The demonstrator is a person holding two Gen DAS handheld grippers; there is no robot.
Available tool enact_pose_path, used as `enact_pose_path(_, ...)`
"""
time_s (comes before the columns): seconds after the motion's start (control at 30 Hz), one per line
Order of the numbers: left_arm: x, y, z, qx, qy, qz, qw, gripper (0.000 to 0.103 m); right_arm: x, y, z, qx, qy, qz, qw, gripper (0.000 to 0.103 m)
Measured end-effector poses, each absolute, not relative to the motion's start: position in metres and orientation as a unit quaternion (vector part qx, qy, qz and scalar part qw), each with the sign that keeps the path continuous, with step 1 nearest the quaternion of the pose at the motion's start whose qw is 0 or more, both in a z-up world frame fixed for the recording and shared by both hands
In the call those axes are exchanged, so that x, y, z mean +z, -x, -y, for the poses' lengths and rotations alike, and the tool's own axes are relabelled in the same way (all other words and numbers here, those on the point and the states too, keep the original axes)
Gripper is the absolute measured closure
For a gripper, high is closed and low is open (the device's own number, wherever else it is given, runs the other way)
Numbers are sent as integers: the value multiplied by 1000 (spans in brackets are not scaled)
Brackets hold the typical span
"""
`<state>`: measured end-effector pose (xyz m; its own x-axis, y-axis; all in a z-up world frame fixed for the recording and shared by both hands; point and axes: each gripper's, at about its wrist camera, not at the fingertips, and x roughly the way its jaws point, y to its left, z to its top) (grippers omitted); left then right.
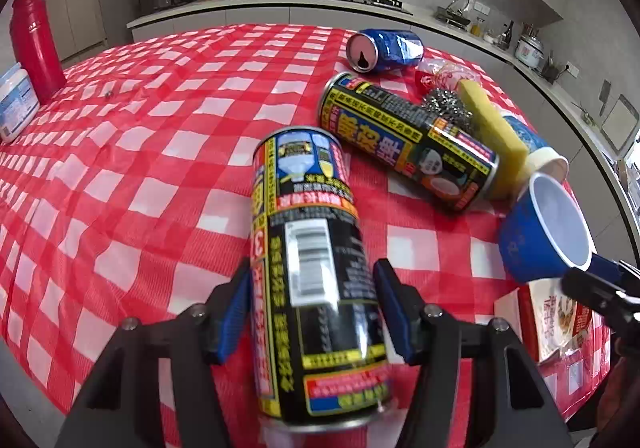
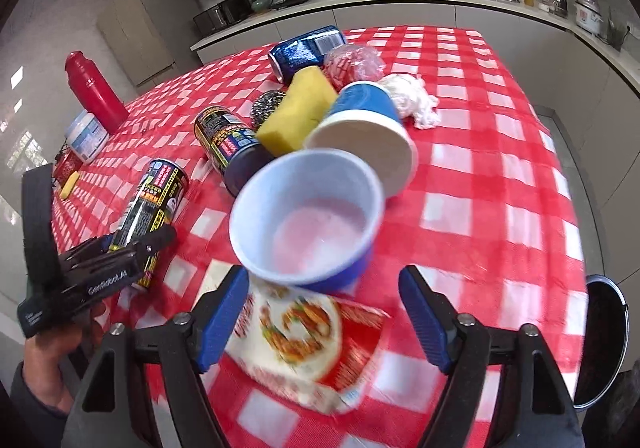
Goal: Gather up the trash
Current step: 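Grasp the black spray can with left tool while right tool grasps blue cup, then carry the spray can and blue cup over the black bin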
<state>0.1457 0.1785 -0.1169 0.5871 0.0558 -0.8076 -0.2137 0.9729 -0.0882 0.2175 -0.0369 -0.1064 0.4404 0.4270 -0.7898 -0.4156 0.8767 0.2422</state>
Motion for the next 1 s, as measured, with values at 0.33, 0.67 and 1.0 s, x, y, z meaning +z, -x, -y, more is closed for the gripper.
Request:
enact_pose_path(0.33, -119, -160, -193, 57, 87, -445, 889, 42, -122, -240, 15, 224, -23, -470, 853, 19)
enact_pose_path(0.67, -115, -157, -192, 63, 80, -427, 899, 49, -116, -235, 20, 222, -37, -451, 863, 24)
enact_pose_path(1.0, -85, -143, -174, 68, 69, -398, 912, 49, -90, -227, 39, 227, -48, -427, 874, 24)
